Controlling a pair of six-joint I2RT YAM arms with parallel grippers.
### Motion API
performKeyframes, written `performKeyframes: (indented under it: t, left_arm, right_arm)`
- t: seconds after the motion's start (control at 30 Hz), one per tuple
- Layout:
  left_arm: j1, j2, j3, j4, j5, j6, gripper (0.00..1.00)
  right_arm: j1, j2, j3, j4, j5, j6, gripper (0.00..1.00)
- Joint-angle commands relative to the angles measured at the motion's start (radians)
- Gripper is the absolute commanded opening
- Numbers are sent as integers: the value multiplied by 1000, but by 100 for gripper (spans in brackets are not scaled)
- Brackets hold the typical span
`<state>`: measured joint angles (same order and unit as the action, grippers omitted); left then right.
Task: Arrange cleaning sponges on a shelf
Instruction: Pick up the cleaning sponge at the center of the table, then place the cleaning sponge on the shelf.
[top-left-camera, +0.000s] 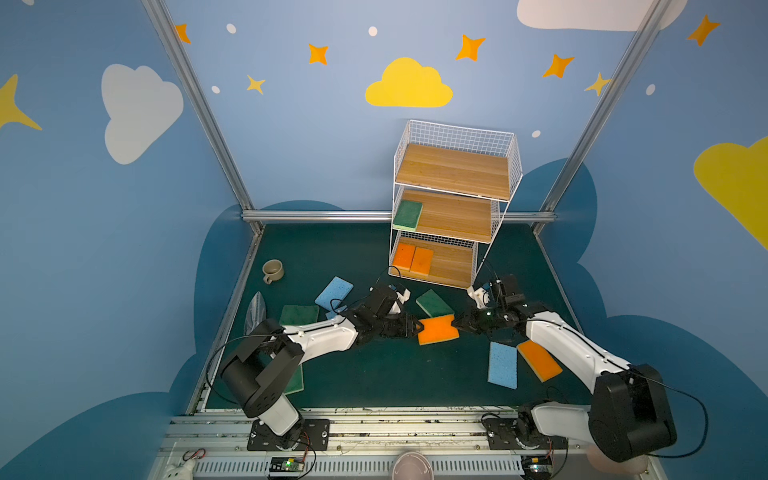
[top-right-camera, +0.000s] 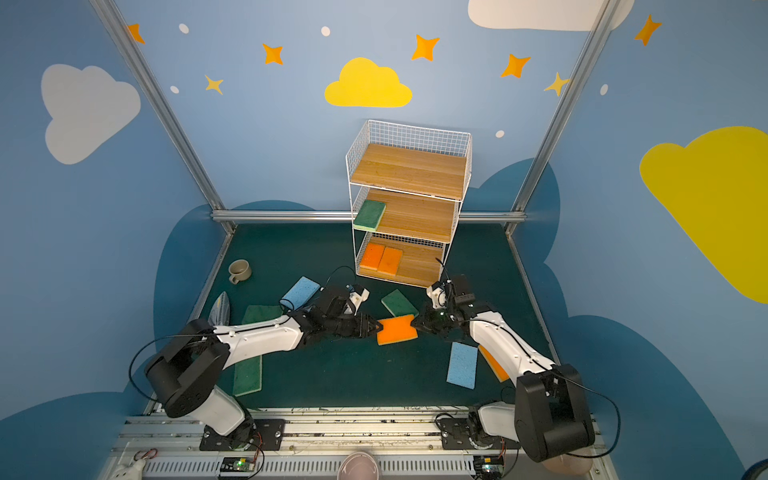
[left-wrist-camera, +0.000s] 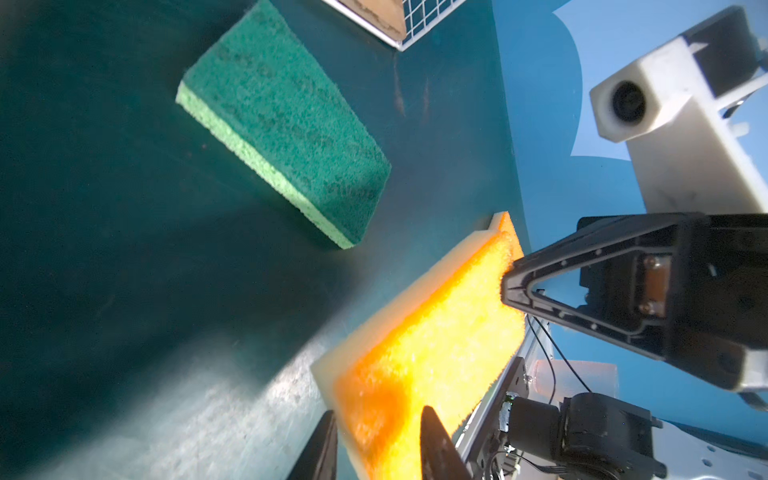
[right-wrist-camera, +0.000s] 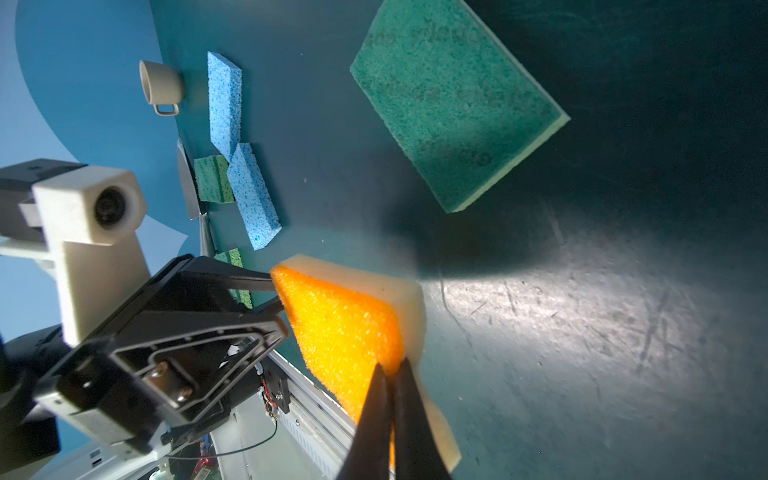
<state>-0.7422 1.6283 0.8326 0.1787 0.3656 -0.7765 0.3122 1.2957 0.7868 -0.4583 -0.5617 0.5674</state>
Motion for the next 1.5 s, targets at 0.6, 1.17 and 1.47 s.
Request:
performKeyframes:
  t: [0.6,1.17,1.47]
  left_arm:
    - [2,38,-9,109,37,-89,3]
    - [-24,81,-28,293,-291,-494,3]
    - [-142,183,173,215,-704,-624,3]
  right_arm:
    - [7,27,16,24,-22,0,22]
    - [-95,-282,-32,-87,204,54,67]
    - [-123,-633,-188,-4,353,50,65]
